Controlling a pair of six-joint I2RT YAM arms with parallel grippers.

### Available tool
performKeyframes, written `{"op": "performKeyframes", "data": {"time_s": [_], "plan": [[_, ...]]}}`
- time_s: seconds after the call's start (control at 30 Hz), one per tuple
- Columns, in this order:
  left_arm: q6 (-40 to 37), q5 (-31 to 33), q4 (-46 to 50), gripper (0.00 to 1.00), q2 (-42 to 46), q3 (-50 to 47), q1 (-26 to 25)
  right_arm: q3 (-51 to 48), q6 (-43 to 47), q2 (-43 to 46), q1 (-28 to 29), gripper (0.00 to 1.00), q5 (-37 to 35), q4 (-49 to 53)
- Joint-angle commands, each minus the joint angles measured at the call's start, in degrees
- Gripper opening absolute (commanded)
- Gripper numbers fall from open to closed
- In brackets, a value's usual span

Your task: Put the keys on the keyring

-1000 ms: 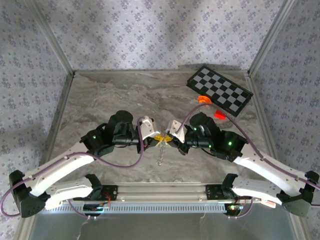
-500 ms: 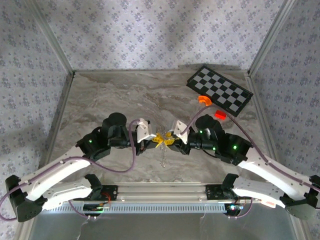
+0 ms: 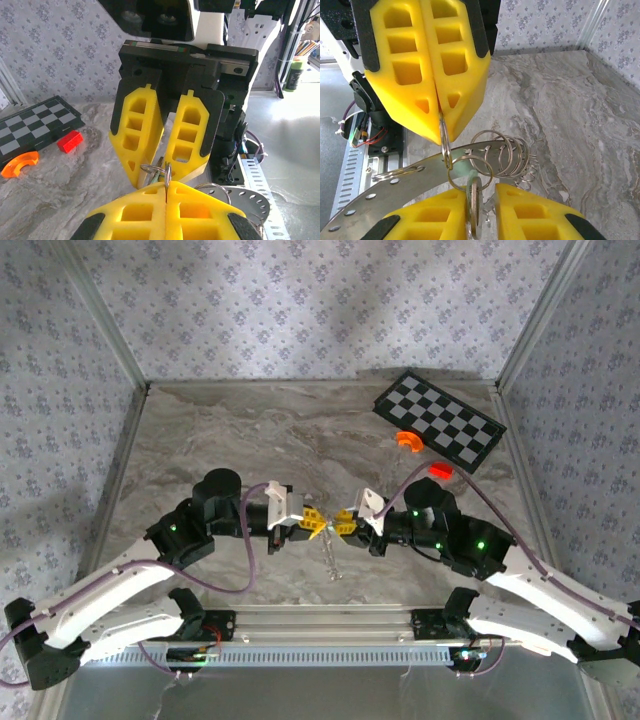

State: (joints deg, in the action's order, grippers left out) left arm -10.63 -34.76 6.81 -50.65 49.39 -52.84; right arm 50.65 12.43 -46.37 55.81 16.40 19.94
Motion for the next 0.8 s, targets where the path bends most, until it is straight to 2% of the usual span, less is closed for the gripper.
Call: {"op": "performKeyframes", "data": {"time_s": [0.0, 0.37, 0.77], "plan": [[0.68, -2.3, -3.53, 0.0, 0.99, 0.47, 0.02, -0.72, -0.49, 1.15, 0.48, 0.19, 1.41, -1.49], [1.95, -2.5, -7.66, 0.0, 2.13, -1.34, -0.03, -1.17, -0.04, 0.07, 0.46, 0.0, 3.37, -1.41], [3.97, -3.05, -13.61, 0.0, 2.66, -3.76, 0.01, 0.89, 0.22, -4.16, 0.48, 0.0, 4.42, 0.47]]}}
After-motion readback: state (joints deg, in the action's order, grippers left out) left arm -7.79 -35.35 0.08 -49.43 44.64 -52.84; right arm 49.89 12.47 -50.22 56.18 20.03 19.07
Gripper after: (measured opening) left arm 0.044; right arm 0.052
